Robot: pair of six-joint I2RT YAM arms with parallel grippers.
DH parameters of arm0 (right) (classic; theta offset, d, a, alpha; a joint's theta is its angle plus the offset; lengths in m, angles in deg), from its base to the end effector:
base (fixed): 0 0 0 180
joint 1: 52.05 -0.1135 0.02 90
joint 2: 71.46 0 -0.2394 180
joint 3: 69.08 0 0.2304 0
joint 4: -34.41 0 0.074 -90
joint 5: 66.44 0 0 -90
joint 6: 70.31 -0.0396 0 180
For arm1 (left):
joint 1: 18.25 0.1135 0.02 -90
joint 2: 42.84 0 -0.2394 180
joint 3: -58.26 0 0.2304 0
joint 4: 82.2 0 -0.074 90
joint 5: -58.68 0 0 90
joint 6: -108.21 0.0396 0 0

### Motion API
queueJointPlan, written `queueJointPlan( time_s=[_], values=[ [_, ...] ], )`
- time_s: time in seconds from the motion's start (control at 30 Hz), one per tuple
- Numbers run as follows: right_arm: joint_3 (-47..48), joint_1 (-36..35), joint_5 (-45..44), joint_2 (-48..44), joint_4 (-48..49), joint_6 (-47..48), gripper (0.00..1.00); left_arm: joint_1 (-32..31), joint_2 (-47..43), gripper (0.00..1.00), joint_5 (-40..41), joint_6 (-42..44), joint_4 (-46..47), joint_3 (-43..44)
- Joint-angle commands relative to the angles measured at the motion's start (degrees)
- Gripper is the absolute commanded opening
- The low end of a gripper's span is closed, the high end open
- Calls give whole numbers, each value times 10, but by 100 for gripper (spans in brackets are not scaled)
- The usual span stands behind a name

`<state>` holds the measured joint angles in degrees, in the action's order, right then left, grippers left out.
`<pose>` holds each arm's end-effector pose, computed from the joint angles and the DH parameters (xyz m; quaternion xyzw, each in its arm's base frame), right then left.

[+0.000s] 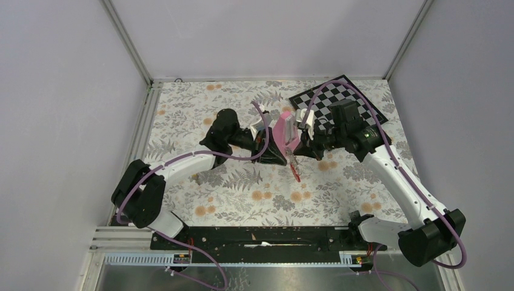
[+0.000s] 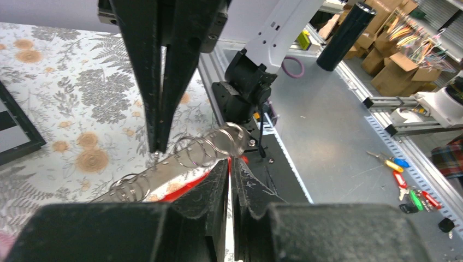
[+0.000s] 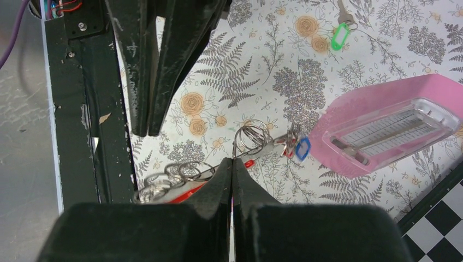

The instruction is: Put the keys on the keyring

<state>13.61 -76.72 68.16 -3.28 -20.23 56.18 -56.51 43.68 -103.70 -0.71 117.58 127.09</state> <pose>0.1994 0.1222 0.3276 -0.5645 0.6409 0.3021 0.4234 0.2208 -0.2222 0.2856 0.5131 0.4808 -0.6379 0.3140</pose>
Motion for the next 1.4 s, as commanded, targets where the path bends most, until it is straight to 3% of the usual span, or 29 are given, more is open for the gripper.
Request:
queueJointPlan(
  time_s=[0.0,0.1,0.2,0.27,0.37,0.43,0.67,1.1,1.37],
  values=[
    [-2,8,27,-8,38,-27,0,-5,5,10,-31,-63,137,-22],
    [-13,16,54,-9,47,-36,0,-6,7,10,-31,-45,121,-24],
    [-26,27,88,-11,55,-41,0,-4,3,9,-26,10,44,-10],
    [-36,35,113,-12,60,-46,0,0,-2,9,-14,77,-59,12],
    [-45,49,164,-13,67,-54,0,2,-9,10,41,288,-310,74],
    [-49,56,200,-12,69,-57,0,2,-13,11,77,360,-396,104],
    [-76,74,297,-12,113,-106,0,6,-31,15,112,385,-440,126],
    [-24,86,327,-10,115,-158,0,6,-48,21,100,544,-602,159],
    [66,85,335,-14,49,-138,0,6,-42,24,138,622,-682,193]
  ],
)
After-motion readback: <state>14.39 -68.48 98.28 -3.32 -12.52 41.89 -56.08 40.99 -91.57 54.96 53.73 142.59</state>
